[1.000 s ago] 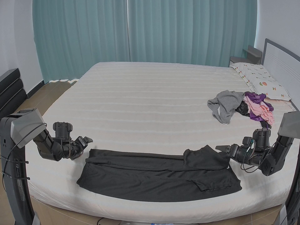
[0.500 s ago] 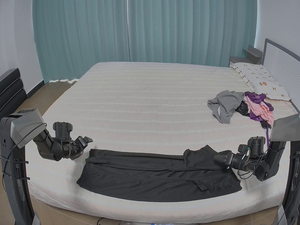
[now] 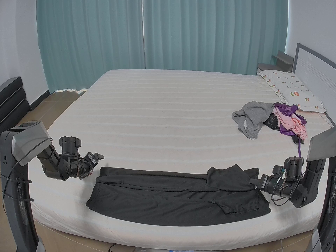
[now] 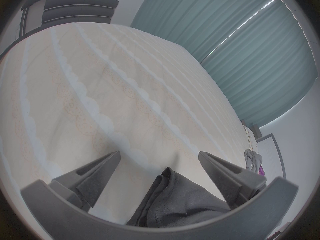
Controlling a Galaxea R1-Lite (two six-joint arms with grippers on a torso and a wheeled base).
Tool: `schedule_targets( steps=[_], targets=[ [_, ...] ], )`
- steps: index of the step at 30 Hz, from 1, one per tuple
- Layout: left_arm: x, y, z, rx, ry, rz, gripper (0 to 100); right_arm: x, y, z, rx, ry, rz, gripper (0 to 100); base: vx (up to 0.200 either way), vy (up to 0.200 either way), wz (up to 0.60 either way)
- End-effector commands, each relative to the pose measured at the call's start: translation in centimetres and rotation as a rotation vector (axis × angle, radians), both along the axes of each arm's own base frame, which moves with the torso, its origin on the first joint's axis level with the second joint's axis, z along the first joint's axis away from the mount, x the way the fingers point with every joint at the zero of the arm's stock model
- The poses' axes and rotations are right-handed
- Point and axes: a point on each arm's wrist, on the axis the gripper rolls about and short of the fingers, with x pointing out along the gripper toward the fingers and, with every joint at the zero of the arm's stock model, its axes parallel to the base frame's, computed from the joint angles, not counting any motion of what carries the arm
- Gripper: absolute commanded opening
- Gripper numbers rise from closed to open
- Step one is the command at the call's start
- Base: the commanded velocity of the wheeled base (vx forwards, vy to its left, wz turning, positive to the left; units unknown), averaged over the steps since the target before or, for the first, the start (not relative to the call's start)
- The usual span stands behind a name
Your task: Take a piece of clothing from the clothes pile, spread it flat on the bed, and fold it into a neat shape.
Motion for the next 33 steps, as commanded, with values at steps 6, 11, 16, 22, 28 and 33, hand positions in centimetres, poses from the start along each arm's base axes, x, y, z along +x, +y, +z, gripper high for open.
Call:
schedule_targets(
  steps=[6,11,16,22,28,33],
  targets=[
    [0.0,0.0,0.0,0.000,-0.001,0.001,100,-1.9,-0.5,0.2,-0.016,0.005,-0.002,0,0.000,0.000,0.00],
    [0.0,0.1,0.1,0.000,0.000,0.003,100,-2.7,-0.1,-0.1,-0.045,0.007,0.033,0,0.000,0.000,0.00],
    [-0.3,0.1,0.2,-0.004,0.007,0.006,100,-3.2,-0.1,-0.2,-0.057,0.015,0.041,0,0.000,0.000,0.00],
    [-0.4,0.1,0.5,-0.022,0.006,0.017,100,-3.5,-0.1,-0.4,-0.091,0.011,0.066,0,0.000,0.000,0.00],
    [-1.0,0.1,1.5,-0.026,-0.006,0.021,100,-2.8,-0.3,0.6,-0.094,-0.044,0.052,100,0.000,0.000,0.00],
    [-2.8,0.4,3.0,-0.070,-0.004,0.012,100,-1.3,0.0,3.2,-0.119,-0.141,0.022,100,0.000,0.000,0.00]
  ],
)
